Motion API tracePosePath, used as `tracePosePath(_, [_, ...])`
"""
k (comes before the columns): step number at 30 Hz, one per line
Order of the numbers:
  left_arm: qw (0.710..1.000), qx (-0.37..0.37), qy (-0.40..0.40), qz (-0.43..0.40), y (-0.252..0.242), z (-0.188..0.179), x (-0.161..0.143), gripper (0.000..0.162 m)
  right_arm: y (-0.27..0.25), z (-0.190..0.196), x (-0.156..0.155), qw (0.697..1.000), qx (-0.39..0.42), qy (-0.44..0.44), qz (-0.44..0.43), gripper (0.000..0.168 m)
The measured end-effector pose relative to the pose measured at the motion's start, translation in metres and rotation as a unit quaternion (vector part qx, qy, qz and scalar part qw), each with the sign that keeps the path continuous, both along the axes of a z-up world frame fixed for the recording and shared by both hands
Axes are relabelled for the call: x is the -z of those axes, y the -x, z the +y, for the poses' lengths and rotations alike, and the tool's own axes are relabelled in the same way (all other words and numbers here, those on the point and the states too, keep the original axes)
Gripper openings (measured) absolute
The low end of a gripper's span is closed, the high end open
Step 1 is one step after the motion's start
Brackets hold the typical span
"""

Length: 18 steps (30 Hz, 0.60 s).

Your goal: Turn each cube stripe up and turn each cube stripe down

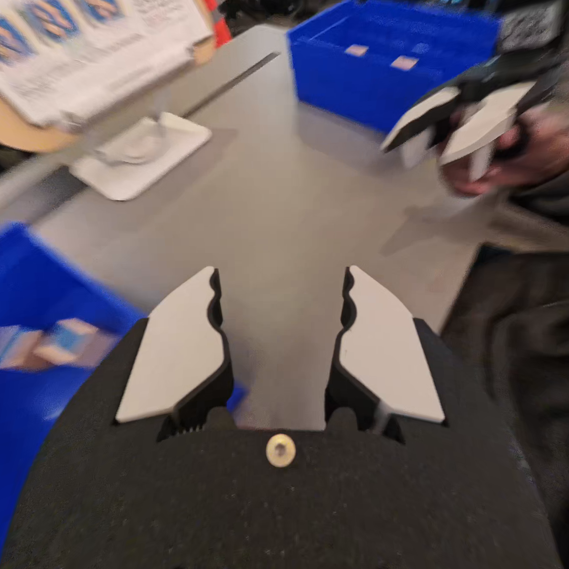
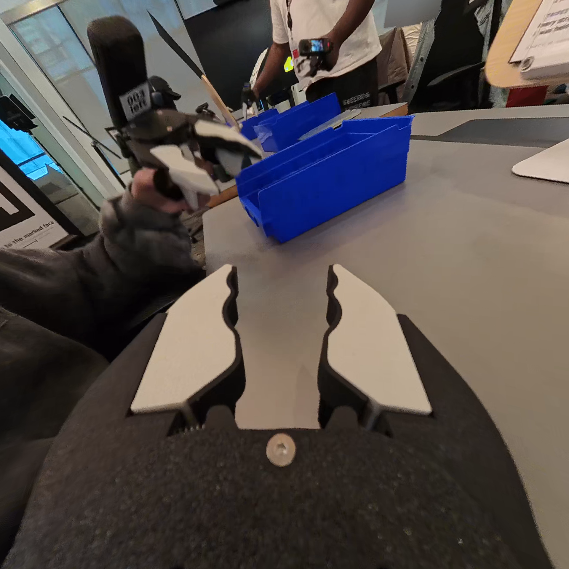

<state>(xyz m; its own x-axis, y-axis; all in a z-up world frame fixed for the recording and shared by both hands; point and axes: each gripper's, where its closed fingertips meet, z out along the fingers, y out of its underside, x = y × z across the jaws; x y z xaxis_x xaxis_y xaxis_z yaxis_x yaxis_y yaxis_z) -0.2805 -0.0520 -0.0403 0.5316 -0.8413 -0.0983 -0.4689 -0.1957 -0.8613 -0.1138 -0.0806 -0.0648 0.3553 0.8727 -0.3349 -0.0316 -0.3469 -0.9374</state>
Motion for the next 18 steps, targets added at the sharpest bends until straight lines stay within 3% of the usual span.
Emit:
tracePosePath(1, [0.998, -0.009, -0.035, 0.046, 0.023, 0.016, -0.005, 0.082, -0.003, 0.001, 0.001, 1.0, 0.005, -0.005, -0.003, 0.055])
tracePosePath(4, [0.981, -0.022, -0.107, 0.162, 0.08, 0.078, -0.005, 0.053, -0.007, 0.003, 0.007, 1.0, 0.009, -0.005, -0.011, 0.055])
tracePosePath(7, [0.972, 0.021, -0.016, 0.234, 0.104, 0.121, 0.03, 0.061, -0.004, 0.004, 0.01, 1.0, -0.001, 0.01, -0.002, 0.055])
tracePosePath(10, [0.943, 0.041, 0.048, 0.328, 0.127, 0.157, 0.068, 0.07, -0.005, 0.005, 0.015, 1.0, -0.003, 0.024, 0.0, 0.055])
tracePosePath(18, [0.91, 0.092, 0.156, 0.372, 0.128, 0.192, 0.122, 0.071, -0.008, 0.009, 0.021, 0.999, -0.005, 0.048, 0.007, 0.055])
